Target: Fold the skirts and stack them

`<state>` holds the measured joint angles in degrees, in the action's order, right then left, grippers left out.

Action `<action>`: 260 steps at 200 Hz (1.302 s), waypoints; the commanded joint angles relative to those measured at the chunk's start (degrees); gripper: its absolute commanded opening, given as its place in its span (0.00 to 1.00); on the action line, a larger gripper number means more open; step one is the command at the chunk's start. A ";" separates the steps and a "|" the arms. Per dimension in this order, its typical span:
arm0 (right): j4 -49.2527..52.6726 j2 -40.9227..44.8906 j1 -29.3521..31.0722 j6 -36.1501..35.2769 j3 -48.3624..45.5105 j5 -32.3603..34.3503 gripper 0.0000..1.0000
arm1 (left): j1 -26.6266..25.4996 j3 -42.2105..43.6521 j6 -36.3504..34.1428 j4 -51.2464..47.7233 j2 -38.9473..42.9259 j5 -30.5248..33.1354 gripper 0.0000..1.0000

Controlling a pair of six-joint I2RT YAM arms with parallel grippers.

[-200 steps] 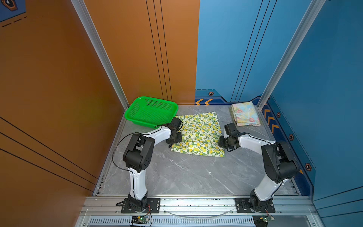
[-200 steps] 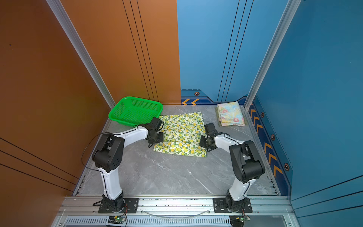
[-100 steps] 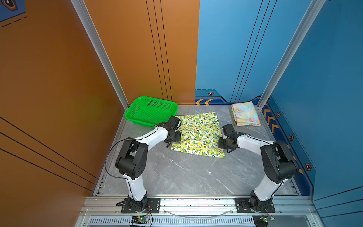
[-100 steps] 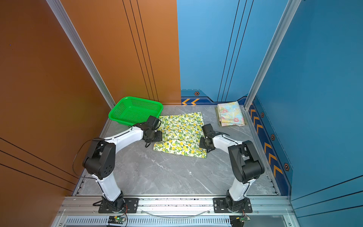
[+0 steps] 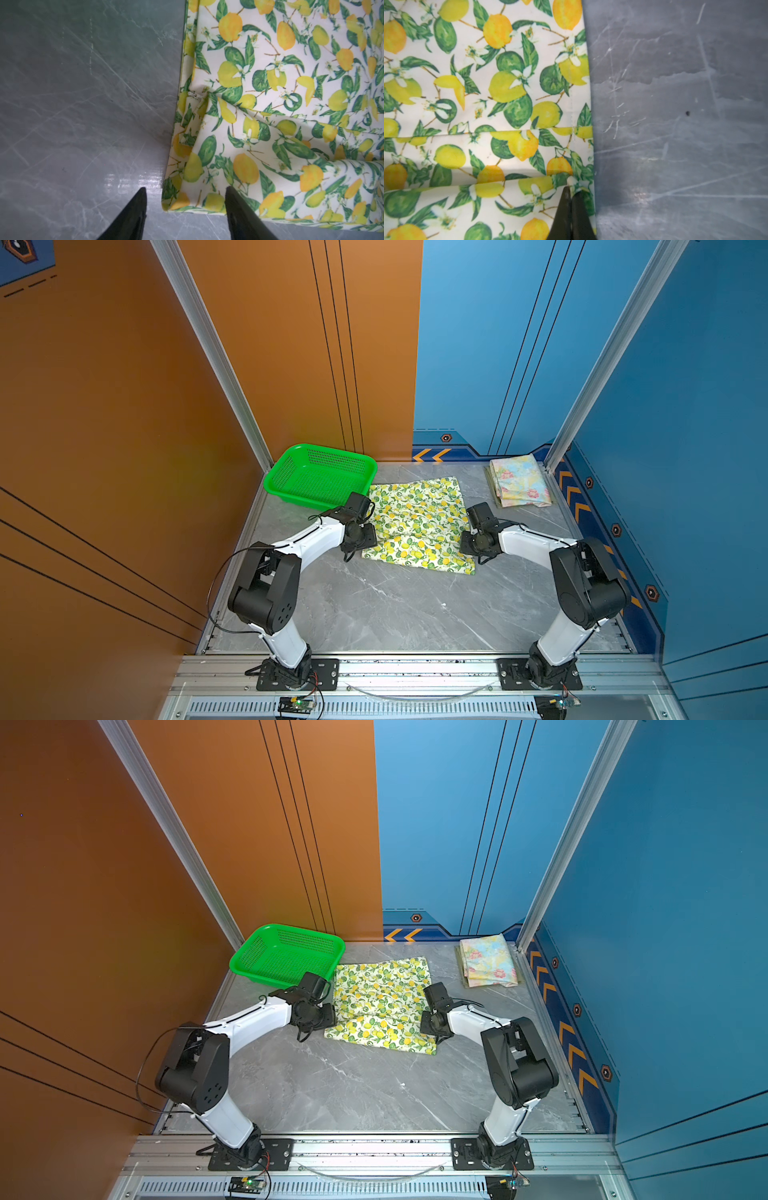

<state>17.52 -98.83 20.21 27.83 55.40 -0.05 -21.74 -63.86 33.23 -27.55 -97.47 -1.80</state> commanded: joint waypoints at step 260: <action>-3.57 18.35 -1.90 10.24 -16.45 -14.34 0.41 | -0.32 8.04 1.40 8.56 4.09 -3.12 0.00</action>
<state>17.74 -79.40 17.89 35.92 38.79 -10.98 -21.71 -56.55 34.37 -18.20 -95.39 -6.07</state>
